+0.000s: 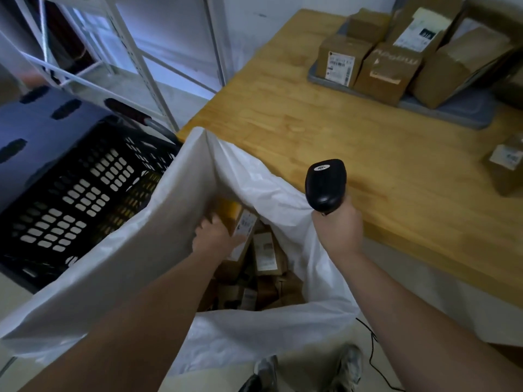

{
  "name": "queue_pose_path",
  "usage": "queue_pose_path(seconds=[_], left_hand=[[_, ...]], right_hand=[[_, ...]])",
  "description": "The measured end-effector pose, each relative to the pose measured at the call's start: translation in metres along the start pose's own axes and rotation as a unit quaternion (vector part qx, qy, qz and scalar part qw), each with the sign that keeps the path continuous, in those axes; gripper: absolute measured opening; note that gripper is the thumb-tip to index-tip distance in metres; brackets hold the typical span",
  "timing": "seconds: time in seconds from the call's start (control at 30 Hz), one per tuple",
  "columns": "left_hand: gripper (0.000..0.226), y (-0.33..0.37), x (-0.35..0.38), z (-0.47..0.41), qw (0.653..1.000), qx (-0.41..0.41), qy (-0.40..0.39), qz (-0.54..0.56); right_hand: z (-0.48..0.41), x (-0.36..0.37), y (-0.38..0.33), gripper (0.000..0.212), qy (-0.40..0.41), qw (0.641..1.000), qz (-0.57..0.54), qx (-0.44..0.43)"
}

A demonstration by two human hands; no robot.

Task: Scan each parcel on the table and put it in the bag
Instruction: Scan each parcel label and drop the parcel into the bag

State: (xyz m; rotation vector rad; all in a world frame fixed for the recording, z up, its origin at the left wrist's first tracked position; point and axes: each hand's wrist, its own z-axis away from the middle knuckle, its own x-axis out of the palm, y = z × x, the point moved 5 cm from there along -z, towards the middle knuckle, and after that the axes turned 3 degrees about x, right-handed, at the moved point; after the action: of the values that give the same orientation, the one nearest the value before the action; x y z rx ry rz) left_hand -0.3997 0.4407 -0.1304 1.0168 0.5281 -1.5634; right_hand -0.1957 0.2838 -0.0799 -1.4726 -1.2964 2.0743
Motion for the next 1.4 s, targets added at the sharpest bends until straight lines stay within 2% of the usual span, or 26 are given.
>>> queue_pose_path(seconds=[0.17,0.33,0.43,0.47,0.53,0.67,0.83,1.03,1.1,1.2,1.4], left_hand=[[0.072,0.016,-0.006,0.012,0.996,0.084,0.023,0.023],[0.055,0.033,-0.031,0.029,0.989,0.134,0.045,0.039],[0.055,0.053,-0.049,0.041,0.982,0.169,0.058,0.056],[0.056,0.064,-0.055,0.046,0.979,0.183,0.063,0.065],[0.058,0.093,-0.064,0.056,0.969,0.22,0.076,0.085],[0.055,0.167,-0.075,0.077,0.947,0.292,0.08,0.103],[0.055,0.267,-0.075,0.087,0.927,0.354,0.076,0.099],[0.055,0.383,-0.064,0.088,0.923,0.363,0.08,0.099],[0.055,0.411,-0.06,0.086,0.924,0.357,0.083,0.108],[0.055,0.439,-0.055,0.08,0.929,0.339,0.087,0.124],[0.056,0.468,-0.056,0.058,0.937,0.306,0.096,0.138]], right_hand=[[-0.005,0.0,0.01,0.026,-0.017,0.999,0.032,0.017],[-0.003,0.0,0.019,0.041,-0.074,0.991,0.099,0.058],[0.0,-0.013,0.013,0.014,-0.121,0.984,0.12,0.045],[0.0,-0.022,0.009,0.011,-0.122,0.985,0.117,0.039],[-0.003,-0.045,0.002,0.015,-0.111,0.987,0.104,0.041],[-0.022,-0.108,-0.006,0.04,-0.073,0.994,0.063,0.057],[-0.056,-0.197,0.01,0.028,-0.028,0.996,0.047,0.074],[-0.112,-0.296,0.037,0.009,0.013,0.996,-0.032,0.077],[-0.128,-0.319,0.045,0.018,0.009,0.994,-0.077,0.082],[-0.154,-0.345,0.056,0.025,0.007,0.993,-0.087,0.08],[-0.207,-0.357,0.069,0.027,0.001,0.994,-0.081,0.077]])
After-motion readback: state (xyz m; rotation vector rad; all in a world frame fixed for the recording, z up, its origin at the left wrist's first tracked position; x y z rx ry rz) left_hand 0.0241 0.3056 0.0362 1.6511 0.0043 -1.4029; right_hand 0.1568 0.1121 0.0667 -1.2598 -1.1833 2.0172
